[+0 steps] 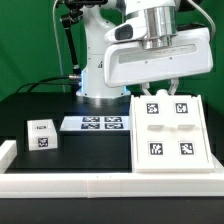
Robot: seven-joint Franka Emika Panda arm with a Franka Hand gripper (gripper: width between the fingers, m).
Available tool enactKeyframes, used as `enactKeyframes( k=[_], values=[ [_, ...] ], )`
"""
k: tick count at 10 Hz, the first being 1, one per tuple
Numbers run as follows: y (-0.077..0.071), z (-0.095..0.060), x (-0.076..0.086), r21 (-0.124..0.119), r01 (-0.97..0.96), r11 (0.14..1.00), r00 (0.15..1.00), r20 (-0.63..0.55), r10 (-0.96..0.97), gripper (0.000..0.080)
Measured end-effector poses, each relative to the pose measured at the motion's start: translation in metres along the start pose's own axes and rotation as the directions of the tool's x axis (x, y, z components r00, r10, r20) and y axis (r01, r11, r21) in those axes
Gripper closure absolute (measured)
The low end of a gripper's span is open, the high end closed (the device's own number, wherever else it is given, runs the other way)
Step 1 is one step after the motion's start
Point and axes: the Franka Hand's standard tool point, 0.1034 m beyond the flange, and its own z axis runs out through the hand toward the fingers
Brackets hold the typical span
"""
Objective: Assemble cabinet
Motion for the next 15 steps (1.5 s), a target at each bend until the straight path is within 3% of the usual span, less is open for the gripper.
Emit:
enactKeyframes(
  k=[6,12,13,14,15],
  values=[
    [-0.002,-0.026,0.026,0.02,0.001,1.0,0.999,0.043,-0.002,0.0616],
    [-0.005,-0.027,0.029,0.021,0.004,1.0,0.999,0.039,-0.005,0.0655],
    [-0.005,-0.027,0.029,0.021,0.004,1.0,0.999,0.039,-0.005,0.0454],
    [-0.004,-0.024,0.026,0.019,0.004,1.0,0.999,0.038,-0.004,0.0454],
    [0.0,-0.014,0.011,0.01,0.001,1.0,0.999,0.035,-0.001,0.024]
  ],
)
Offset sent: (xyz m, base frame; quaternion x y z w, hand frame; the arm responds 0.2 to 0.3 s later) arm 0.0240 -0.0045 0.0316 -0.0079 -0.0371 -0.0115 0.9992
